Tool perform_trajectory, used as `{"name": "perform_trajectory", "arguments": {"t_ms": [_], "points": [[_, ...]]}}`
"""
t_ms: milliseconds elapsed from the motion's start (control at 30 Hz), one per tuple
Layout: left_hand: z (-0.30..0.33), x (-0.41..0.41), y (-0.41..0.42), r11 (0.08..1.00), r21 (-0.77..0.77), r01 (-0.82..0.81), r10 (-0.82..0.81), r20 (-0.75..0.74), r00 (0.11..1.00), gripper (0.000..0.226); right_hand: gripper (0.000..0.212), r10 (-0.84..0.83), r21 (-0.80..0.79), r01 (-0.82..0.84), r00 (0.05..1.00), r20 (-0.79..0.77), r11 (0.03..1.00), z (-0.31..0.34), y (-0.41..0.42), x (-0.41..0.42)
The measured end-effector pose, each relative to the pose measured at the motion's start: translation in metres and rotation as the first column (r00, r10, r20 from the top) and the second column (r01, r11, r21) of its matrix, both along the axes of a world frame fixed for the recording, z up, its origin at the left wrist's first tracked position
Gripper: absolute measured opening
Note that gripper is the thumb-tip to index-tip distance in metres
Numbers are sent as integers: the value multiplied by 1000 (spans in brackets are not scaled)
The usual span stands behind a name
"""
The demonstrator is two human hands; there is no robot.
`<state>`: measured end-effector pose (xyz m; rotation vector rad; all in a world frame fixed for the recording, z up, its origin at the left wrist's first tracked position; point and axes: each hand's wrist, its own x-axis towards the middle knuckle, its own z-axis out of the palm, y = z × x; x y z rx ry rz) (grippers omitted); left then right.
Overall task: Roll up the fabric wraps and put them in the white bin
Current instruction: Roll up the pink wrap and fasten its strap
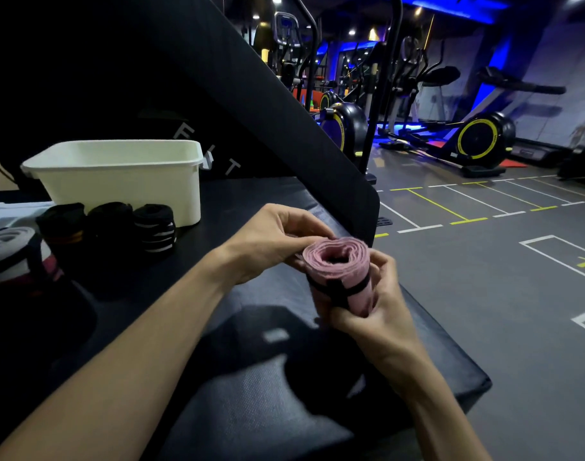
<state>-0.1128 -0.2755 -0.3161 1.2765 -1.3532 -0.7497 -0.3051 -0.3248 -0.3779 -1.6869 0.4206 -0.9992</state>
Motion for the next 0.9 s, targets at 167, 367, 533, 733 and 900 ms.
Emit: {"name": "perform_trajectory", "arguments": {"t_ms": [167,367,533,733,900], "points": [[-2,1,-3,987,120,103,-70,-253,965,14,64,91,174,-120,982,165,977,8,0,-1],[-10,4,-1,922,304,240,-178,-217,960,13,61,107,179,-129,986,125,975,8,-6,-12],[-17,4,-1,912,334,238,-228,-71,971,28,62,91,172,-102,993,71,980,10,-9,-18],[-18,8,2,845,396,359,-305,-195,932,24,72,83,290,-119,988,132,950,15,-2,-14],[-17,12,3,914,331,233,-263,50,963,21,62,61,464,-132,984,166,876,19,2,-11]]}}
